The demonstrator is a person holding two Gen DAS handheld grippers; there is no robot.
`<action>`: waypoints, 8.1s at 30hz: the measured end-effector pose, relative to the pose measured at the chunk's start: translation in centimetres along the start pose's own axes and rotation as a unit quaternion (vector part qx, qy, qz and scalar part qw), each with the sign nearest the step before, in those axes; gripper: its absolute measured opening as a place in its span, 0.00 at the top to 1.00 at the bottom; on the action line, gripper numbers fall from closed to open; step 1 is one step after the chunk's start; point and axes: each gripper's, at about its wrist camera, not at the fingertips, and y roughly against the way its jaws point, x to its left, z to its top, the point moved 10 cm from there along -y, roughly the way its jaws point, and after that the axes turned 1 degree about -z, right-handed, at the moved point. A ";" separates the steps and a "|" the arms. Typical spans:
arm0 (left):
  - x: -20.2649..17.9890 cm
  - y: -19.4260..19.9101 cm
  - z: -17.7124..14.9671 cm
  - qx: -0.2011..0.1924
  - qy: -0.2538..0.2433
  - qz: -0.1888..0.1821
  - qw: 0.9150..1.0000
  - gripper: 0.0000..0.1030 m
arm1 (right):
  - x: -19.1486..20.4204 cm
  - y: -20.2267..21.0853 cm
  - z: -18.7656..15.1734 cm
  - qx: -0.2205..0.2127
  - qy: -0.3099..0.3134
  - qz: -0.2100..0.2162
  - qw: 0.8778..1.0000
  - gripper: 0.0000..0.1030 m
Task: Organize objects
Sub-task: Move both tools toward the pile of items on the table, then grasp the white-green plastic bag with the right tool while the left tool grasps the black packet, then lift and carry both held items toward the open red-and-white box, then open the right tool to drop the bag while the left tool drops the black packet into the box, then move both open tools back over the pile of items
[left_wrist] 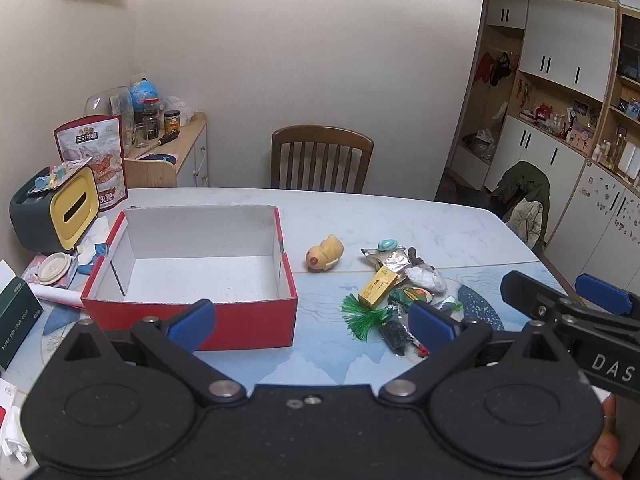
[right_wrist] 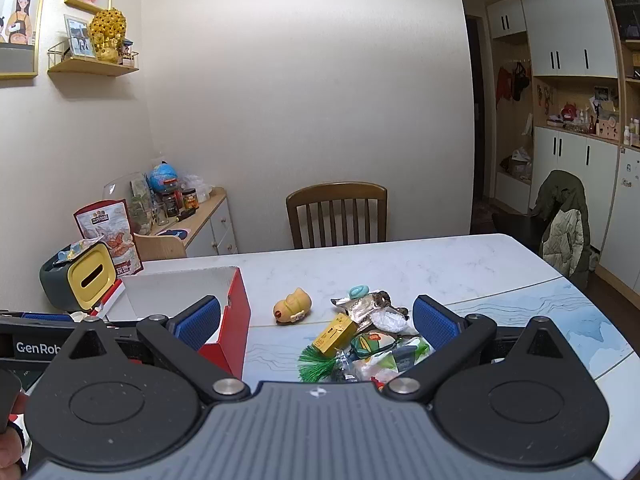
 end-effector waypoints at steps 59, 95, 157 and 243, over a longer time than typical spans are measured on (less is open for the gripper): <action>-10.8 -23.0 -5.5 0.153 -0.062 -0.024 0.986 0.00 | -14.6 -24.2 -7.3 0.210 0.085 0.028 0.974 0.01; -11.3 -25.9 -8.7 0.222 0.002 -0.076 0.972 0.75 | -14.6 -27.3 -12.2 0.287 0.013 0.091 0.953 0.91; 16.2 -17.9 6.6 0.123 0.028 -0.035 0.991 0.88 | 15.2 -23.6 -2.3 0.187 0.072 0.143 0.969 0.97; 0.0 -10.3 1.9 0.081 -0.099 -0.083 0.988 0.06 | -3.7 -10.0 -1.9 0.139 0.035 0.142 0.980 0.21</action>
